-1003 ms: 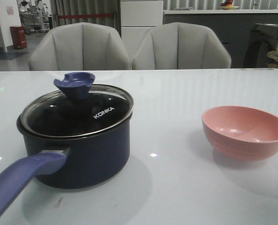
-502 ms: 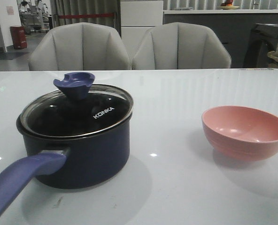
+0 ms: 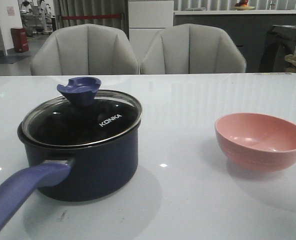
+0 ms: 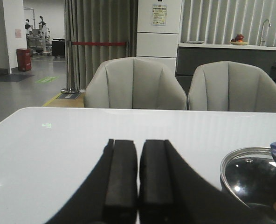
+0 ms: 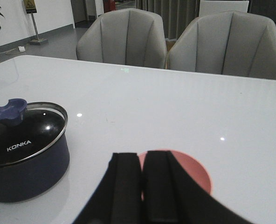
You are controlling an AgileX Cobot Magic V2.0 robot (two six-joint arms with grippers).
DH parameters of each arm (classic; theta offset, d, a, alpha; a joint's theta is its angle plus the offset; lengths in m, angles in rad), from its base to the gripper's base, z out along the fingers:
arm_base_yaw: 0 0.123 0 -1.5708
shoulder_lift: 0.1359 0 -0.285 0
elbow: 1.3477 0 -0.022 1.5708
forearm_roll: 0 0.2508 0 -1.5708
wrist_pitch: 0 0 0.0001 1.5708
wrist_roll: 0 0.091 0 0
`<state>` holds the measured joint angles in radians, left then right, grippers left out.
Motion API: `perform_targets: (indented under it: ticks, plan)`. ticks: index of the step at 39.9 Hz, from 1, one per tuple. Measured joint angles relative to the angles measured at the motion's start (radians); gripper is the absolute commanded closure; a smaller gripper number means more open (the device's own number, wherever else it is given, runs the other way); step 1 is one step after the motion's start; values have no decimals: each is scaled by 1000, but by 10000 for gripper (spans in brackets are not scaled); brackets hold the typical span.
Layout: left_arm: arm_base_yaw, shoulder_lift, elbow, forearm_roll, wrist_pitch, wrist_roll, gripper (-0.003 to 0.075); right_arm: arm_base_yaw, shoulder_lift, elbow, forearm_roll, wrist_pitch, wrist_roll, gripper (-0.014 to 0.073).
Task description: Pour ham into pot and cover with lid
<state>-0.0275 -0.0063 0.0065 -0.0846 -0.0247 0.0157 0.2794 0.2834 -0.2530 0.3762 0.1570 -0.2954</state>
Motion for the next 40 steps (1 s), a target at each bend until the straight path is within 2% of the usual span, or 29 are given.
perform_targets:
  ticks: [36, 40]
  plan:
    - [0, 0, 0, 0, -1, 0, 607, 0, 0, 0, 2, 0, 0, 445]
    - [0, 0, 0, 0, -1, 0, 607, 0, 0, 0, -44, -2, 6, 445]
